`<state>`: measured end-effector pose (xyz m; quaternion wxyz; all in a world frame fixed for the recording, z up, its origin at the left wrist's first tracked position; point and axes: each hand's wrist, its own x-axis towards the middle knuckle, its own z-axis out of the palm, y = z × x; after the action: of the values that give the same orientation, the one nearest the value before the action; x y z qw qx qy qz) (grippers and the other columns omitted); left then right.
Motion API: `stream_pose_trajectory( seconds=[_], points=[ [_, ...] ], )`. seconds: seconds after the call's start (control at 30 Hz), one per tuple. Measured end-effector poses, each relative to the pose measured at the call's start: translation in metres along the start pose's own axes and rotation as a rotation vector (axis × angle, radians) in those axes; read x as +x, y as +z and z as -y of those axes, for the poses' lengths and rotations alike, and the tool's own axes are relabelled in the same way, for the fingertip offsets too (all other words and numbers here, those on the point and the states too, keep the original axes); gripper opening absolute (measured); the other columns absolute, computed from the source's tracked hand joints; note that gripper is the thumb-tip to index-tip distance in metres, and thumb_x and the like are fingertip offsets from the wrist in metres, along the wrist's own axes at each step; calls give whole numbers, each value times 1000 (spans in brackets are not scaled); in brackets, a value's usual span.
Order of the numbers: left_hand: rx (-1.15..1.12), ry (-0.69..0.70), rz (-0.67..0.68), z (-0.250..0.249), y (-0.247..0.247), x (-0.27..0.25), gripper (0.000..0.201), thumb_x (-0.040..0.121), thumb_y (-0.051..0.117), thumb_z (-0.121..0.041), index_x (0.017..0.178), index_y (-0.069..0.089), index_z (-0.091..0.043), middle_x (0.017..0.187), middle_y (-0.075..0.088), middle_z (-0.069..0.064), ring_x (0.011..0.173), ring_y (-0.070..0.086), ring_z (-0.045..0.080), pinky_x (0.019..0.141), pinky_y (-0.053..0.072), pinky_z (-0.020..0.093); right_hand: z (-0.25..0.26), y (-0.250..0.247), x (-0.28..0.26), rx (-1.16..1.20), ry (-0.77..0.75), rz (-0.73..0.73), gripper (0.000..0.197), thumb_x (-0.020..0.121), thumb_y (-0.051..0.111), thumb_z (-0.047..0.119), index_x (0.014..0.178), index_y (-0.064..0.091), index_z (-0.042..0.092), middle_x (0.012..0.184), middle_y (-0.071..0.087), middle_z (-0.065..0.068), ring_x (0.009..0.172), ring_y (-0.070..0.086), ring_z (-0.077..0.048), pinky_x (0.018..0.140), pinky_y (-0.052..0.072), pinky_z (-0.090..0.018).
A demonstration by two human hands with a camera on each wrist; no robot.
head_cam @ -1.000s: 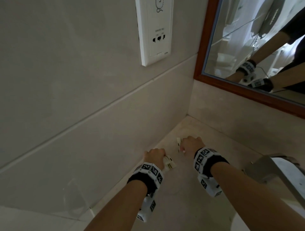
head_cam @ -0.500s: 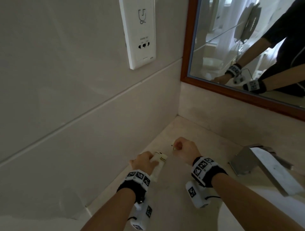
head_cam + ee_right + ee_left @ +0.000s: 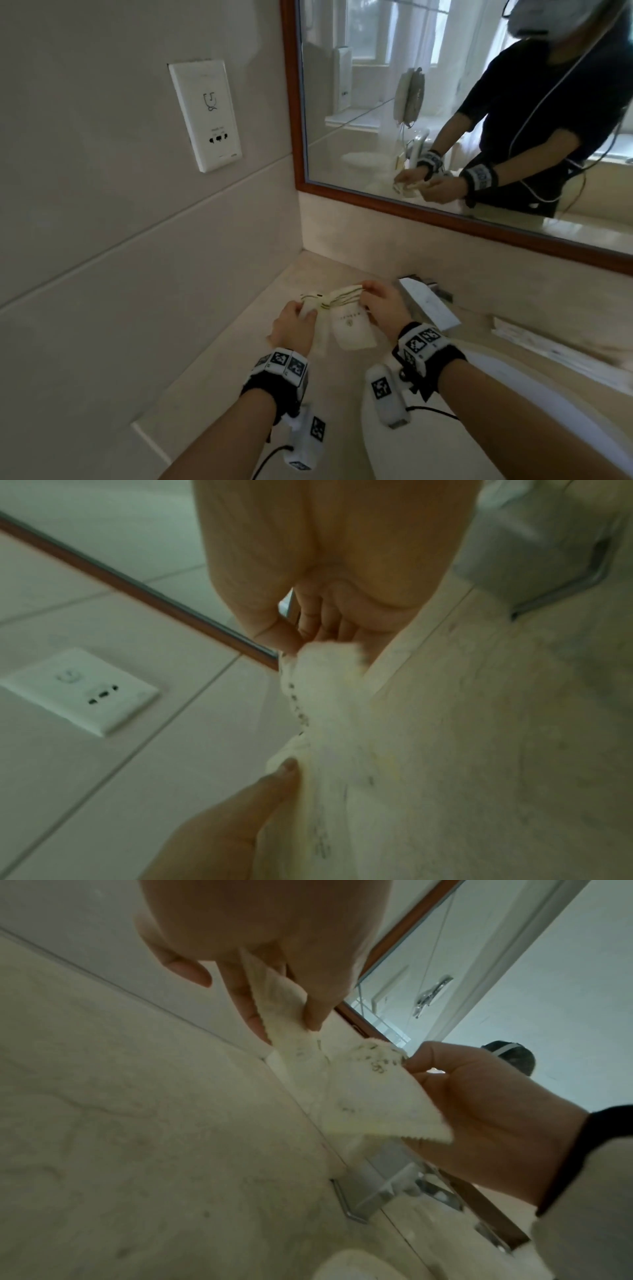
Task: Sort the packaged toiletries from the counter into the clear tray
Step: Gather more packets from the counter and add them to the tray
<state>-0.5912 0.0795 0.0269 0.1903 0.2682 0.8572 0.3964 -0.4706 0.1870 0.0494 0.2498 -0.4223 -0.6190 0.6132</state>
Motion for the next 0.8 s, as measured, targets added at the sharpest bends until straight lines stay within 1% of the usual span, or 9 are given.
stream_pose_trajectory(
  seconds=[0.1, 0.17, 0.27, 0.33, 0.43, 0.5, 0.6, 0.7, 0.8],
  points=[
    [-163, 100, 70, -23, 14, -27, 29, 94, 52, -21, 115, 58, -1, 118, 63, 17, 109, 58, 30, 89, 42, 31, 8, -38, -24, -56, -54, -32, 18, 91, 49, 2, 105, 59, 7, 90, 60, -10, 76, 55, -19, 66, 47, -28],
    [-261, 166, 105, -43, 25, -49, 25, 96, 50, -18, 109, 60, 1, 113, 65, 18, 101, 59, 27, 79, 42, 26, 12, -62, -40, -68, -64, -63, 16, 92, 51, 4, 104, 60, 9, 89, 62, -8, 77, 57, -20, 70, 48, -31],
    [-318, 289, 153, -75, 45, -83, 11, 95, 52, -12, 97, 60, -5, 96, 64, 12, 87, 55, 19, 63, 42, 17, 16, -96, -64, -119, -64, -126, 13, 91, 52, 5, 93, 59, 16, 78, 58, -1, 63, 52, -11, 54, 43, -18],
    [-311, 357, 177, -92, 58, -103, 5, 91, 57, -9, 94, 61, -5, 91, 63, 11, 83, 54, 18, 58, 39, 10, 17, -120, -78, -172, -55, -161, 12, 90, 55, 9, 86, 58, 20, 78, 57, 0, 65, 52, -12, 58, 44, -19],
    [-298, 423, 175, -116, 77, -130, 13, 88, 64, -12, 92, 65, 1, 84, 64, 10, 79, 55, 19, 55, 35, 16, 17, -158, -103, -147, -8, -198, 24, 90, 52, 8, 73, 53, 24, 71, 53, 1, 63, 49, -11, 57, 41, -21],
    [-294, 441, 214, -130, 90, -148, 11, 87, 65, -13, 79, 60, -7, 71, 57, -1, 72, 52, 18, 51, 35, 13, 16, -183, -125, -92, 24, -190, 23, 91, 50, 7, 74, 53, 22, 72, 53, 0, 65, 51, -12, 57, 44, -22],
    [-247, 467, 244, -150, 115, -176, 35, 86, 67, -17, 61, 41, -20, 59, 43, -7, 63, 44, 16, 48, 29, 15, 11, -222, -159, -108, 18, -206, 13, 92, 54, 10, 81, 59, 15, 79, 60, -4, 74, 58, -16, 62, 50, -24],
    [-238, 478, 299, -171, 145, -207, 41, 85, 68, -19, 59, 37, -20, 57, 38, -7, 60, 39, 15, 48, 25, 18, 1, -264, -186, -175, 3, -283, 21, 91, 58, 9, 71, 58, 16, 75, 61, -3, 71, 59, -15, 63, 51, -24],
    [-247, 529, 353, -190, 179, -239, 24, 84, 69, -15, 68, 51, -11, 62, 46, -4, 60, 40, 12, 47, 32, 16, -14, -310, -215, -271, 11, -374, 29, 90, 60, 8, 63, 55, 17, 63, 56, 3, 60, 53, -10, 57, 46, -20]
  ],
)
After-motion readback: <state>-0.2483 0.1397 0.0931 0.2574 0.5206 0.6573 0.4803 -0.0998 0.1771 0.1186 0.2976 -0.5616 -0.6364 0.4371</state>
